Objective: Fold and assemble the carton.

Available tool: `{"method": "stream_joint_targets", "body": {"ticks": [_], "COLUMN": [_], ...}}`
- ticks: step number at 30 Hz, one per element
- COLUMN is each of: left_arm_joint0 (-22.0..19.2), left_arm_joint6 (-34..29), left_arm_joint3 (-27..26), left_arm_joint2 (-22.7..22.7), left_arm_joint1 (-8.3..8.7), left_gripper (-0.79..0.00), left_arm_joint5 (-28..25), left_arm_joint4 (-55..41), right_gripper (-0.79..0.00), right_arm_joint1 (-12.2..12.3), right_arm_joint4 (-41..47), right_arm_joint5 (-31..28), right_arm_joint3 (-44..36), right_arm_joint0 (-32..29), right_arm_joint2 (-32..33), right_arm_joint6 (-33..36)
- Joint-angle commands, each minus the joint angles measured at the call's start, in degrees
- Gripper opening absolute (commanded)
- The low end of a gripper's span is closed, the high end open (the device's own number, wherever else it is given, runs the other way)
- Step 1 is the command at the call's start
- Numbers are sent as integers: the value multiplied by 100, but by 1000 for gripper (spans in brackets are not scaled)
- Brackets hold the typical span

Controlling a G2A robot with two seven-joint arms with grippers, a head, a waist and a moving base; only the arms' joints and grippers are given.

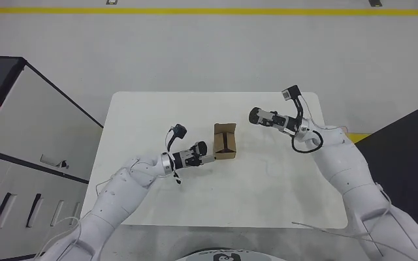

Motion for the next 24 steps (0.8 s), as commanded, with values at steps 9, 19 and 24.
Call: {"method": "stream_joint_targets", "body": {"ticks": [9,19,24], "left_arm_joint0": [282,107,-32], "left_arm_joint6": [-342,-248,-29], "left_arm_joint3": [-171,-38,208], "left_arm_joint2": [237,620,745], "left_arm_joint1": [8,-132,-208], "left_gripper": [-785,-785,-785], "left_arm_joint5": [65,98,119], "left_arm_joint4": [14,-152,-5], "right_gripper": [0,0,0], "right_arm_joint1": [-5,-226,-398], "right_arm_joint4": [-243,447,834], "right_arm_joint5": [280,262,373], "right_arm_joint3": [-185,153,525], "right_arm_joint0": [-41,286,540], "right_arm_joint2": [100,-260,-530], "right_arm_joint6": [-417,177,531]}}
